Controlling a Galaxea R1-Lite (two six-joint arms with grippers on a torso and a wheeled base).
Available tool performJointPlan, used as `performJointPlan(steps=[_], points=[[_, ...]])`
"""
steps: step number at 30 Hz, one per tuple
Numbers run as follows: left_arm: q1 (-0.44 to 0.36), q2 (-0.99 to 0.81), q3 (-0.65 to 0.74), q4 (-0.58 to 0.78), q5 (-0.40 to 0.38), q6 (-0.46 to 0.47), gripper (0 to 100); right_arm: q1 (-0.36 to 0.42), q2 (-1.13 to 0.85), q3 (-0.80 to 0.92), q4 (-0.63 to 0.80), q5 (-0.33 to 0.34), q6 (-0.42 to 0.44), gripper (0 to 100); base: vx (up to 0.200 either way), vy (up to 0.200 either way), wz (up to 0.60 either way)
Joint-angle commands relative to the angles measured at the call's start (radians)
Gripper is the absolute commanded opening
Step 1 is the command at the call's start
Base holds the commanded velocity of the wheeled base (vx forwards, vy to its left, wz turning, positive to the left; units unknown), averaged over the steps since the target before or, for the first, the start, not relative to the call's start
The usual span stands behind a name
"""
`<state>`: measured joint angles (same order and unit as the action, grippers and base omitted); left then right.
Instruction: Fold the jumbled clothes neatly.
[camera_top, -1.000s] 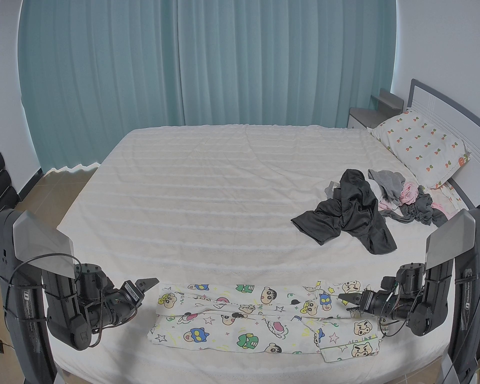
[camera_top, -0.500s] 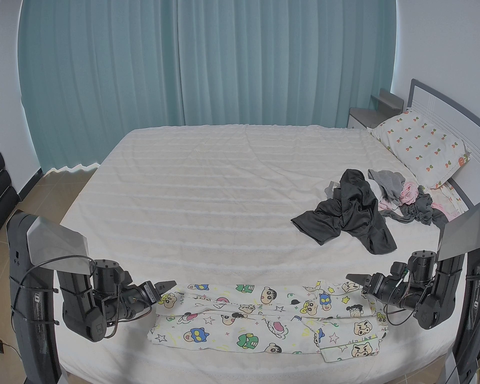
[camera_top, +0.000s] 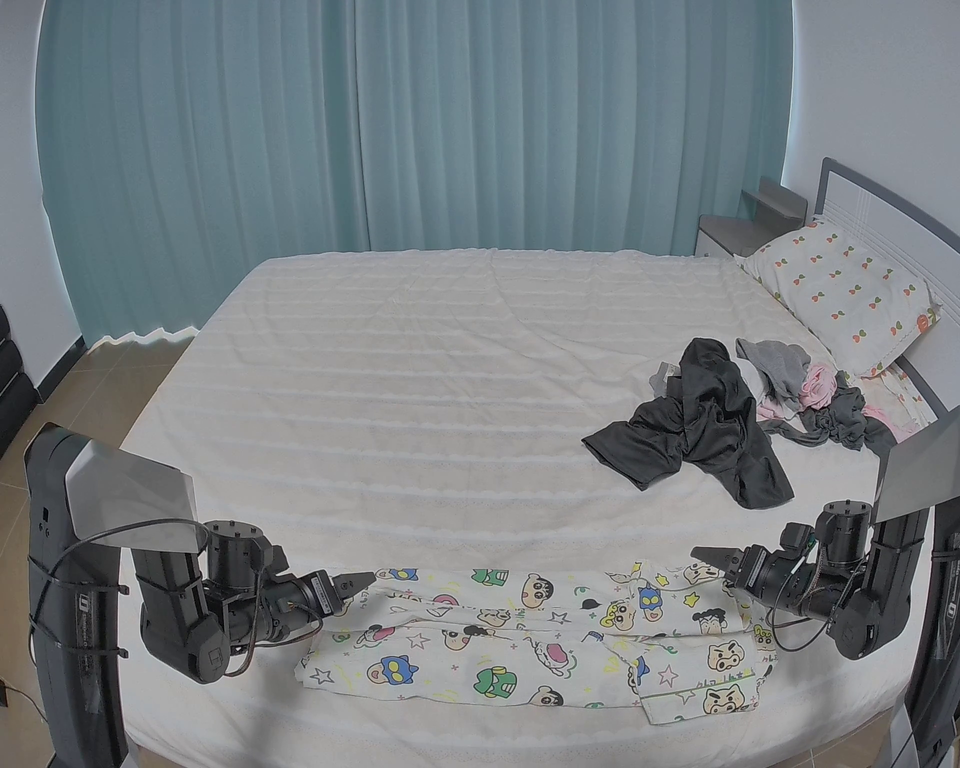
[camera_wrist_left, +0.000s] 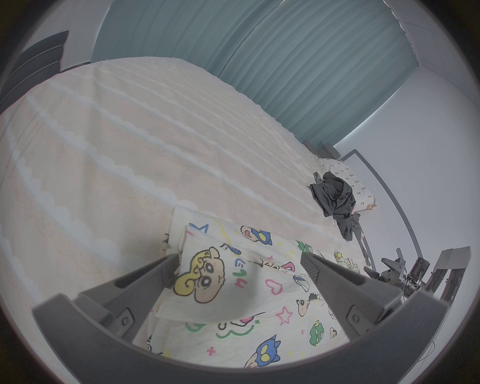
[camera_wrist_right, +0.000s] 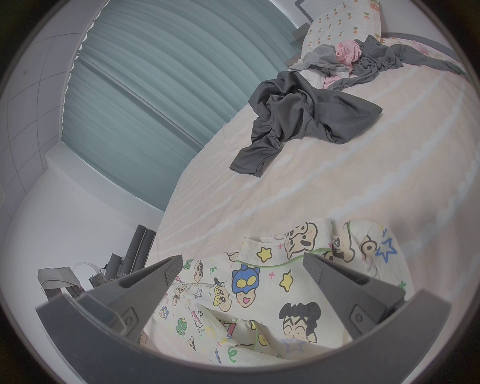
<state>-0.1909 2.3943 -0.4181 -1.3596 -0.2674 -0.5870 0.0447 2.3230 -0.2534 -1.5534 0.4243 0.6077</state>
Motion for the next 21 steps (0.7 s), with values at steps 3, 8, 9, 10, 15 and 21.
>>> performJointPlan(steps=[3,8,9,10,15,21], points=[[0.007,0.000,0.013,-0.004,0.002,0.003,0,0.006,0.009,0.002,-0.001,0.001,-0.002,100,0.000,0.000,0.00],[0.016,-0.017,0.013,-0.006,0.004,0.013,0,0.006,0.007,0.003,-0.001,0.001,-0.002,100,0.000,0.000,0.00],[0.016,-0.020,0.013,-0.006,0.004,0.013,0,0.007,0.007,0.003,-0.002,0.001,-0.002,100,0.000,0.000,0.00],[0.016,-0.024,0.012,-0.006,0.004,0.013,0,0.007,0.007,0.003,-0.001,0.001,-0.002,100,0.000,0.000,0.00],[0.014,-0.061,0.002,-0.007,0.002,0.013,0,0.007,0.009,0.005,-0.001,0.001,-0.002,100,0.000,0.000,0.00],[0.014,-0.092,-0.021,-0.009,0.002,0.013,0,0.007,0.010,0.005,-0.001,0.001,-0.002,100,0.000,0.000,0.00]])
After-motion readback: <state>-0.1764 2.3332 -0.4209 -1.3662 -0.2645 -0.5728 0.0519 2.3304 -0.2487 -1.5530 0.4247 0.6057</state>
